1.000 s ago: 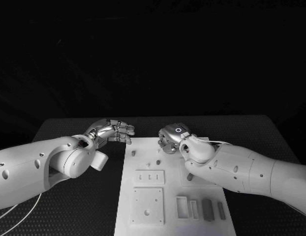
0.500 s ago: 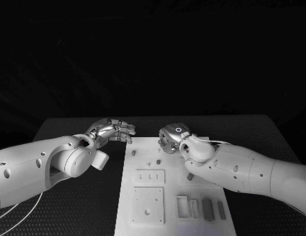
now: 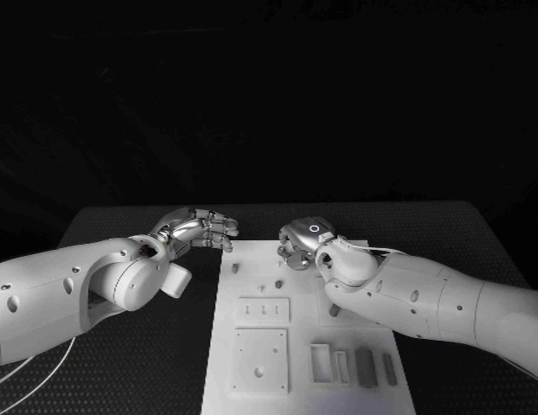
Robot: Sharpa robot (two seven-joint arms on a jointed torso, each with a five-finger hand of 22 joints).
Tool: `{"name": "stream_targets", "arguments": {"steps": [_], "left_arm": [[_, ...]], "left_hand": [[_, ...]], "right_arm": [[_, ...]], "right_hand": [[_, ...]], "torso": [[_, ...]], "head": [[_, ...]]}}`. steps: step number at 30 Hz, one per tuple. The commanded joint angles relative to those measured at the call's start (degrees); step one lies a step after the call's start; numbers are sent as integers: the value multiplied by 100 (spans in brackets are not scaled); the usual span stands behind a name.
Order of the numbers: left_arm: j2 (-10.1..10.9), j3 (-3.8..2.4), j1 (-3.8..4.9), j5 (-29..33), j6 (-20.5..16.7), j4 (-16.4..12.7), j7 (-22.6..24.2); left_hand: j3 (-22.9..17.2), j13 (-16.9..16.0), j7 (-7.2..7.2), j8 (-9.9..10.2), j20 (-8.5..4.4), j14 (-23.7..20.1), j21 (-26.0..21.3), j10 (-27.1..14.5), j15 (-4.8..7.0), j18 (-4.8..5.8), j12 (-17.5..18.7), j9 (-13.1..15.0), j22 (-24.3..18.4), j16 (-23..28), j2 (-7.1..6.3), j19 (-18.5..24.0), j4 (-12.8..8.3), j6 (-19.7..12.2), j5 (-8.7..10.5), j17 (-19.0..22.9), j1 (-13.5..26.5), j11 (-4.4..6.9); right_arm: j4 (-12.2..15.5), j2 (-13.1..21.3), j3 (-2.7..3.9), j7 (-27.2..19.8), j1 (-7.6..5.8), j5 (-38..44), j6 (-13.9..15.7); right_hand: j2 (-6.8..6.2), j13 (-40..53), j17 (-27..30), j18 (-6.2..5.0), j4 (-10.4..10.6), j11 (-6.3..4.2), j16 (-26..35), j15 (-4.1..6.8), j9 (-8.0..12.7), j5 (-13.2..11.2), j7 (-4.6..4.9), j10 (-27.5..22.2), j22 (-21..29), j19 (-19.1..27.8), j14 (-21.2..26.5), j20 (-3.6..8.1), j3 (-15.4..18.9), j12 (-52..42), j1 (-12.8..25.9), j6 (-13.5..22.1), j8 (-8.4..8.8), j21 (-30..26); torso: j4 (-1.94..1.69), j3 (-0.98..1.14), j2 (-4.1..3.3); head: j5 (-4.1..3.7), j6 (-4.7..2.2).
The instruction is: Assemble the parts on the task board
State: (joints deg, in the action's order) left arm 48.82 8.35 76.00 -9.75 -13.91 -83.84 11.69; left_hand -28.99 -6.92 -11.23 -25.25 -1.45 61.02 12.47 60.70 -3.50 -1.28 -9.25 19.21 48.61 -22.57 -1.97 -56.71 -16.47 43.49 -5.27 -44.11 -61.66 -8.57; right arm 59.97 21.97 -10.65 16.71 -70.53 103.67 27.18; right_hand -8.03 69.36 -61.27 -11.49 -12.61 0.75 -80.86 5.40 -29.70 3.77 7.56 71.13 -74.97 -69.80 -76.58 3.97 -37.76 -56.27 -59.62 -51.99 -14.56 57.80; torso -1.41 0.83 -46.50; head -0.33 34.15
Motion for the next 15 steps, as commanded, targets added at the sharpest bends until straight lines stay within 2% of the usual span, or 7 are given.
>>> {"name": "stream_targets", "arguments": {"steps": [1,9,11,15], "left_arm": [[-6,-6,24,-18,91,-3,45],[-7,-6,24,-18,92,7,42],[-9,-6,24,-18,93,20,48],[37,-6,26,-18,117,21,73]], "left_hand": [[5,6,-39,28,-35,35,-30,28,-6,-113,21,-6,-1,39,12,-14,8,-10,25,-11,49,-29],[6,7,-40,30,-38,35,-33,29,-6,-110,25,-7,0,43,11,-15,7,-10,25,-14,50,-29],[6,7,-40,30,-38,36,-34,29,-6,-109,26,-7,0,44,11,-15,7,-10,25,-16,50,-29],[6,7,-40,30,-40,36,-35,30,-6,-108,27,-8,0,46,11,-15,6,-10,25,-18,50,-29]], "right_arm": [[9,-3,0,-39,1,-34,53],[52,81,0,-34,0,-37,142],[162,191,1,-51,-3,-57,206],[621,596,29,-191,-88,-342,327]], "right_hand": [[-47,-10,10,-351,13,48,32,-45,22,11,17,0,-85,15,-1,38,-40,22,-6,70,45,-21],[-64,-13,22,-351,21,59,35,-56,35,10,29,-1,-85,14,4,38,-41,23,-9,91,61,-24],[-69,-14,24,-351,24,63,35,-60,39,10,33,-1,-85,13,4,39,-42,23,-11,100,67,-25],[-88,-15,13,-351,23,66,29,-64,43,10,35,0,-86,11,-2,41,-44,21,-22,96,68,-25]], "torso": [[0,3,-4],[2,4,-3],[1,5,-2],[15,4,5]], "head": [[-1,2],[-4,0],[-12,-17],[-12,-62]]}}
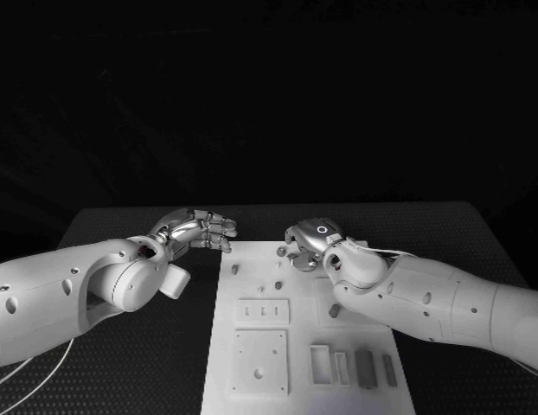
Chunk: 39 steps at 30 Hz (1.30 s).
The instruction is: Assemble the parts on the task board
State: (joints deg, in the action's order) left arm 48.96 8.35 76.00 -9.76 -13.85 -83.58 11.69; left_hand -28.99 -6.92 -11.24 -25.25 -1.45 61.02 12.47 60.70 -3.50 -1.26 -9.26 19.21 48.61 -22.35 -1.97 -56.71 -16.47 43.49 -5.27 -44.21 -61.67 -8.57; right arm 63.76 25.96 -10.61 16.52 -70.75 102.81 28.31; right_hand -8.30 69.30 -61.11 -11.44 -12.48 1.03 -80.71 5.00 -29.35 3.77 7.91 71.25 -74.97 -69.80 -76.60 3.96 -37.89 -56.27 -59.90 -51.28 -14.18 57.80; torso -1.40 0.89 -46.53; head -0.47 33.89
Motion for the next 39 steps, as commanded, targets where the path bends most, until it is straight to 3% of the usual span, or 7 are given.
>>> {"name": "stream_targets", "arguments": {"steps": [1,6,12,16,21,32,39], "left_arm": [[26,-6,28,-18,131,-3,81],[62,-7,62,-19,245,8,172],[108,-7,88,-23,343,3,220],[119,-7,91,-28,350,6,217],[112,-7,91,-29,361,23,217],[117,-7,91,-45,376,18,198],[100,-7,90,-51,384,28,190]], "left_hand": [[6,7,-39,31,-41,37,-35,31,-6,-109,27,-8,0,25,10,-15,6,-10,25,-8,50,-29],[4,-60,-32,30,-57,49,-55,319,0,-88,-85,-9,5,64,12,-22,7,11,25,-40,52,91],[6,-62,-28,25,-60,51,-61,334,1,-83,-78,-7,6,74,5,-23,6,24,26,-48,54,96],[9,-78,-20,22,-67,61,-72,407,3,-75,-82,-6,9,97,9,-29,7,42,25,-67,58,123],[11,-76,-20,24,-68,62,-75,404,3,-73,-73,-7,10,102,5,-30,6,41,26,-71,59,122],[12,-72,-21,29,-70,63,-81,390,3,-70,-48,-9,11,114,7,-32,7,38,26,-80,62,113],[13,-70,-24,34,-71,64,-85,384,3,-68,-34,-12,12,122,9,-32,8,34,26,-86,65,108]], "right_arm": [[310,269,41,-246,-98,-370,227],[849,872,123,-863,-360,-1066,-15],[1078,1397,196,-1385,-474,-1677,-467],[909,1520,211,-1482,-486,-1760,-722],[697,1510,210,-1502,-485,-1686,-1036],[230,1309,190,-1474,-431,-1511,-1096],[105,1256,174,-1477,-338,-1501,-1190]], "right_hand": [[-78,-9,-5,-356,10,39,12,-25,11,10,2,-10,-86,9,-2,44,-32,20,1,28,33,-25],[-388,-1,-36,-356,89,64,-17,-50,42,12,28,-4,-88,1,-27,49,-55,-9,-20,76,69,-30],[-475,11,-8,-356,103,74,-11,-58,51,5,38,-33,-93,19,-7,46,-35,-21,-26,83,74,-35],[-506,31,28,-356,93,87,2,-71,64,0,52,-83,-100,55,34,34,31,-34,8,119,94,-42],[-505,49,46,-356,69,92,6,-77,70,2,55,-119,-106,86,64,24,83,-52,15,129,99,-45],[-447,66,52,-356,58,95,3,-80,75,5,59,-149,-108,110,87,14,111,-73,8,131,98,-44],[-440,68,58,-356,60,98,4,-83,77,5,62,-155,-109,114,93,12,120,-77,14,138,102,-43]], "torso": [[18,-2,6],[40,-4,4],[97,-4,16],[126,8,15],[100,11,9],[107,-3,8],[79,-4,6]], "head": [[4,-39],[-33,-108],[-19,-135],[-17,-134],[-58,-116],[-101,-62],[-116,-40]]}}
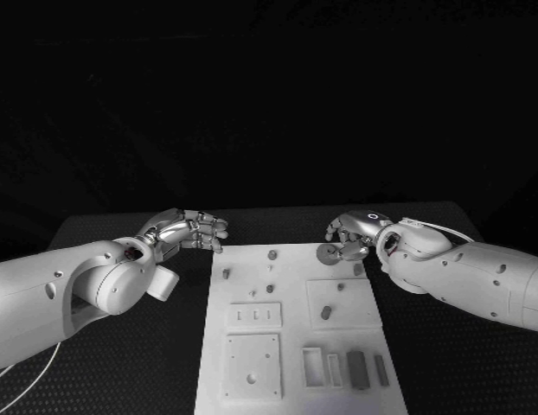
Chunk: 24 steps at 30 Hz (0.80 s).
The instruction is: Assemble the parts on the task board
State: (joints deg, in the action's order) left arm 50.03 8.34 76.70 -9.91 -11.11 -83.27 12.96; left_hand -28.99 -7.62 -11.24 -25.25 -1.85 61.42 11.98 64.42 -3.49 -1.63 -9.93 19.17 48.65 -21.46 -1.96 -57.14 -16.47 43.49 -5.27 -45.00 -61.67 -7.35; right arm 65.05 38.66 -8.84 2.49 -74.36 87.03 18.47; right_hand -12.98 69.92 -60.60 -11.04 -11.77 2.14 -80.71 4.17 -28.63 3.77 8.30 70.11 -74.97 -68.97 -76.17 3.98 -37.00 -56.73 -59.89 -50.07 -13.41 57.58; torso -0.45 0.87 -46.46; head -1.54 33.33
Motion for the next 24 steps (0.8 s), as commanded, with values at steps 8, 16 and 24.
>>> {"name": "stream_targets", "arguments": {"steps": [8,16,24], "left_arm": [[-14,-6,20,-38,110,28,16],[-31,-5,19,-40,111,33,16],[-41,-5,19,-40,121,36,16]], "left_hand": [[15,1,-26,39,-31,27,-42,8,2,-29,48,-10,9,41,7,9,9,28,26,-13,70,-18],[16,3,-30,46,-32,29,-45,1,2,-28,62,-13,10,48,8,7,10,20,26,-19,73,-23],[16,4,-31,48,-32,30,-47,1,2,-27,68,-14,11,52,9,7,11,17,26,-22,74,-25]], "right_arm": [[-86,-39,-12,-54,94,141,-308],[-175,-116,-14,-59,120,142,-325],[-312,-208,-20,-46,155,140,-272]], "right_hand": [[47,11,3,-396,7,-8,-1,-5,3,5,27,-52,-109,36,53,5,43,-36,34,5,17,-20],[105,18,-9,-396,27,-17,-13,2,-10,7,17,-66,-109,46,55,-1,55,-52,45,-53,-17,-15],[164,19,-3,-396,49,-20,-17,5,-9,6,15,-72,-109,51,62,-5,65,-61,66,-52,-17,-11]], "torso": [[-2,8,-5],[2,6,2],[0,6,0]], "head": [[43,25],[67,33],[57,41]]}}
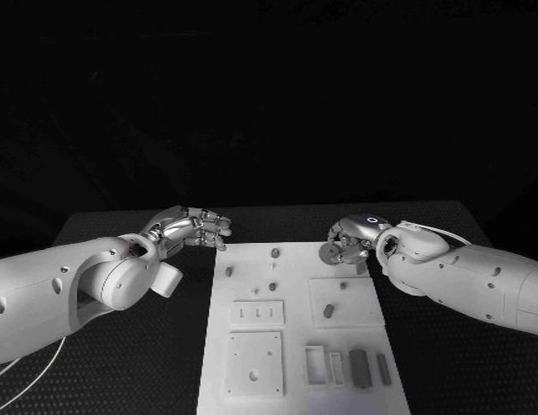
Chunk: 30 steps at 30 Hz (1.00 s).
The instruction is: Assemble the parts on the task board
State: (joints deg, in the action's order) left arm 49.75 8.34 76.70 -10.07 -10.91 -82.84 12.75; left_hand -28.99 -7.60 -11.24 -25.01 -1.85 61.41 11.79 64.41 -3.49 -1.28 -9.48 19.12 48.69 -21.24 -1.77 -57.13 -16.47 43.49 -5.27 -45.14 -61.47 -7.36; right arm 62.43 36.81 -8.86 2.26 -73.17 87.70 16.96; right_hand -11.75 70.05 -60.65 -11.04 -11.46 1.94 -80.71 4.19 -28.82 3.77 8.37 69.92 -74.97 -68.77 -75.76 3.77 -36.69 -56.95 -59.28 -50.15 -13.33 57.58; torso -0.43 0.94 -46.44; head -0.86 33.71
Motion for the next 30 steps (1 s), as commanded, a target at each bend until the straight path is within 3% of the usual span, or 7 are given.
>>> {"name": "stream_targets", "arguments": {"steps": [1,7,22,26,30], "left_arm": [[-11,-5,19,-23,105,-13,35],[-9,-5,19,-23,98,-9,32],[22,-5,19,-24,91,-34,16],[21,-5,19,-24,85,-36,17],[16,-5,19,-24,85,-43,23]], "left_hand": [[16,2,-32,25,-33,30,-28,2,2,-62,23,-9,7,30,-11,6,11,17,26,-9,55,-24],[16,2,-32,26,-33,31,-30,3,2,-62,27,-10,7,33,-10,6,10,17,26,-12,55,-25],[15,2,-33,28,-34,33,-34,6,2,-60,35,-11,8,41,-9,5,10,16,25,-17,55,-25],[15,2,-33,28,-34,33,-34,7,2,-60,37,-11,8,42,-9,5,10,16,26,-19,56,-25],[17,1,-34,29,-33,34,-36,9,2,-59,40,-11,9,45,-7,3,15,15,27,-22,62,-26]], "right_arm": [[-67,-24,-18,-21,37,73,-121],[-113,-51,-28,-13,47,78,-192],[-68,28,-56,23,139,254,-432],[-57,26,-62,-12,157,239,-466],[-64,16,-65,-23,191,202,-569]], "right_hand": [[53,6,-5,-396,21,2,-21,3,13,7,9,-55,-109,34,19,15,34,-40,7,-36,-20,-10],[87,7,-9,-396,13,2,-26,3,14,8,8,-58,-110,37,19,17,32,-45,-8,-35,-20,-7],[162,6,-20,-396,-83,-10,-43,13,6,8,-5,-71,-113,56,22,19,49,-59,-72,-81,-48,8],[235,2,-31,-396,-129,-42,-58,39,-28,7,-41,-61,-113,58,15,16,63,-72,-83,-207,-121,23],[383,-9,-33,-396,-63,-102,-66,95,-76,9,-104,-59,-110,62,11,3,91,-71,27,-351,-204,33]], "torso": [[-2,-1,-2],[-15,-5,-7],[3,-7,4],[16,-1,3],[0,0,1]], "head": [[-14,3],[-34,6],[-34,46],[-21,52],[-42,45]]}}
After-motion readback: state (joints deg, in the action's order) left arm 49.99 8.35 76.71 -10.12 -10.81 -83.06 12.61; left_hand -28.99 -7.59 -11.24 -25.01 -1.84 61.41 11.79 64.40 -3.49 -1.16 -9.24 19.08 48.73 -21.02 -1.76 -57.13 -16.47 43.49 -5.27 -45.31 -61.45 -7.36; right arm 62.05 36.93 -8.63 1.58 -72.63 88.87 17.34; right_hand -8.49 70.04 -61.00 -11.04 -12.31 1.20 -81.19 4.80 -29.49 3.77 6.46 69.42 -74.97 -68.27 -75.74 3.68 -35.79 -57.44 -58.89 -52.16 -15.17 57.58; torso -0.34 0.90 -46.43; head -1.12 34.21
